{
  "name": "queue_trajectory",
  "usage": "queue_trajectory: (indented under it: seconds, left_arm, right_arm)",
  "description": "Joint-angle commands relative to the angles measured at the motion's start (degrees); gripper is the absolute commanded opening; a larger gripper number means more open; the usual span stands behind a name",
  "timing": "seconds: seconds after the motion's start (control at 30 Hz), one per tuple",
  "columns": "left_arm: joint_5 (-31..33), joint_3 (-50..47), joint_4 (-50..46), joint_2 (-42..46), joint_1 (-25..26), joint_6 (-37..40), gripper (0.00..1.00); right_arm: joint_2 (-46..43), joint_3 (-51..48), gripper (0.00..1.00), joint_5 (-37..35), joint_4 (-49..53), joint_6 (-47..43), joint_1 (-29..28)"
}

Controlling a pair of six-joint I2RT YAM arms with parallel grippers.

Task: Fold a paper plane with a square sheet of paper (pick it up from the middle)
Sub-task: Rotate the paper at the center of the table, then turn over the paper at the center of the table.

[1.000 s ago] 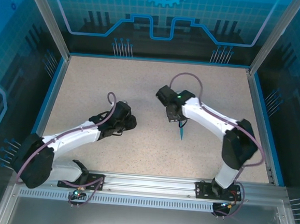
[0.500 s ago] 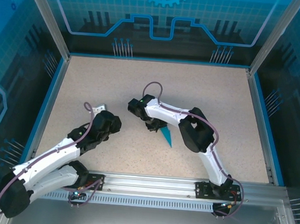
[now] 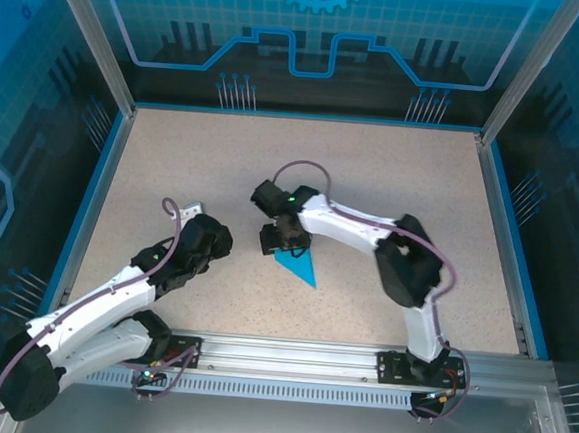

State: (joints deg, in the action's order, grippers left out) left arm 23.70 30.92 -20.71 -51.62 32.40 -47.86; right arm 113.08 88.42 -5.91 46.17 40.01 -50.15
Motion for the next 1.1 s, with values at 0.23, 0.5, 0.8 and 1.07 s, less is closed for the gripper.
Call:
queue_trajectory:
  seconds: [0.23, 0.5, 0.8, 1.07]
  left_arm:
    - [-10.2, 2.3, 5.5, -8.0, -0.4, 2.9, 0.42]
    - [-18.1, 7.0, 7.3, -17.3, -0.4, 4.2, 0.41]
    - [-20.0, 8.7, 7.2, -20.8, -0.4, 4.6, 0.40]
    - [-21.5, 9.2, 8.4, -22.8, -0.3, 4.5, 0.41]
  right_arm:
    - [-14.3, -26.3, 0.50, 27.7, -30.7, -0.4, 17.8]
    - [-6.2, -23.3, 0.43, 30.5, -31.3, -2.7, 20.8]
    - [-4.1, -26.3, 0.25, 28.8, -34.7, -0.3, 22.7]
    - [-8.3, -36.1, 0.18, 28.5, -44.0, 6.3, 23.6]
